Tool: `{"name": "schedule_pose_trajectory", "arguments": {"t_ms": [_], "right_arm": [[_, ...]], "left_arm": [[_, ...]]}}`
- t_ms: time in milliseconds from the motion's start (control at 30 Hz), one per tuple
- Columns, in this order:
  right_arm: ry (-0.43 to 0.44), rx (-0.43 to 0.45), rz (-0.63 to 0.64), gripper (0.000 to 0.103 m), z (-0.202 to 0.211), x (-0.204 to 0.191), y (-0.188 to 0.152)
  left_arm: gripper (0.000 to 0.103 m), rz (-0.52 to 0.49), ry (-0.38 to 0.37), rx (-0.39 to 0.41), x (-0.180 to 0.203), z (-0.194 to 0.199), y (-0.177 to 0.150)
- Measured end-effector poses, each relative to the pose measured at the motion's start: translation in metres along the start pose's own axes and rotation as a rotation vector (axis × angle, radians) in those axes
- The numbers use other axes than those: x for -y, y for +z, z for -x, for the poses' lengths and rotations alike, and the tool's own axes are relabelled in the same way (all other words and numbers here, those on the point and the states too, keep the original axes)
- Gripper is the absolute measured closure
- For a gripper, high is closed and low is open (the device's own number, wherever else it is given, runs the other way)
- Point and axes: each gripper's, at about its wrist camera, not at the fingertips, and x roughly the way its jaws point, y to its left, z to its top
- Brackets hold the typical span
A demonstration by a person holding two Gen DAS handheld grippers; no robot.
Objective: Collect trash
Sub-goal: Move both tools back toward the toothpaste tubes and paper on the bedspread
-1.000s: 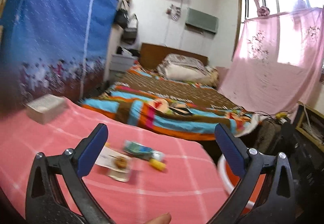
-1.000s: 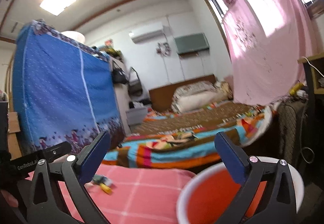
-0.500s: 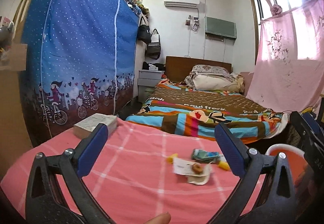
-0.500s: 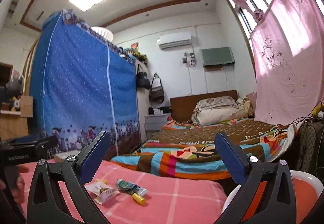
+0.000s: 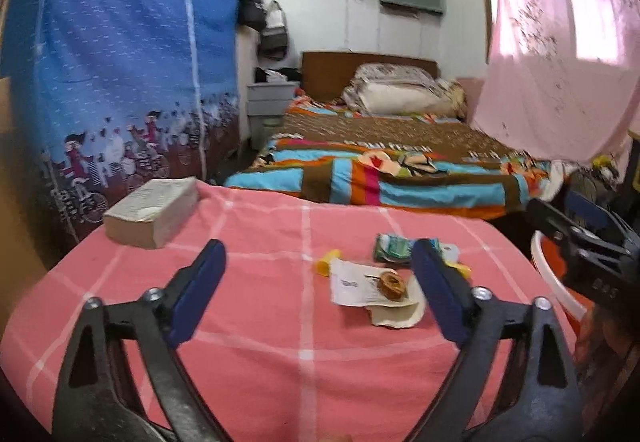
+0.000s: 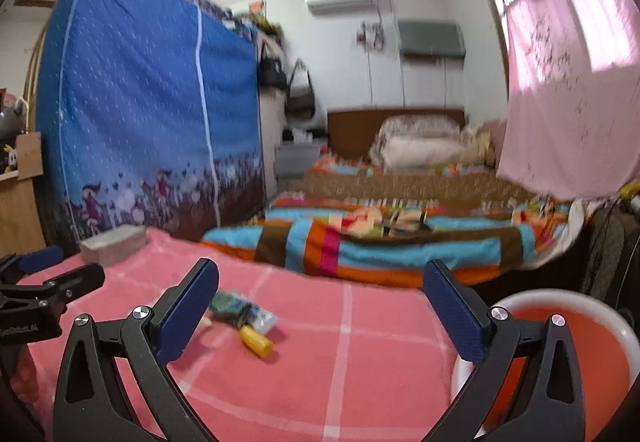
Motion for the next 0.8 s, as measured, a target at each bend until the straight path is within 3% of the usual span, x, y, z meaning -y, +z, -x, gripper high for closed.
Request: {"name": "schedule_pose_trajectory", "arguments": {"t_ms": [67, 200, 267, 367, 633, 800], "right_arm": [[0.015, -0.055, -0.013, 0.015, -0.009, 0.002, -0.002], [0.051, -0.14, -0.014, 0.026, -0.023, 0.001, -0.007], [0.083, -0.19, 0.004, 0.037, -0.03, -0.004, -0.01], [0.113, -0.242, 0.032, 0.05, -0.037, -0.012, -0.015], [0.184, -0.353, 0.047, 0.058, -0.055, -0.019, -0.024], [0.219, -0.412, 0.036, 0.067, -0.063, -0.02, -0.029]], "left_arm": [[0.028, -0.04, -0.034, -0.055, 0.009, -0.01, 0.0], [0.051, -0.101, -0.085, -0.159, 0.022, -0.03, -0.001], [0.057, -0.125, -0.107, -0.202, 0.028, -0.038, -0.002], [0.059, -0.154, -0.133, -0.256, 0.035, -0.047, -0.004], [0.059, -0.16, -0.157, -0.355, 0.041, -0.068, -0.009], [0.064, -0.135, -0.175, -0.362, 0.035, -0.067, -0.009]]}}
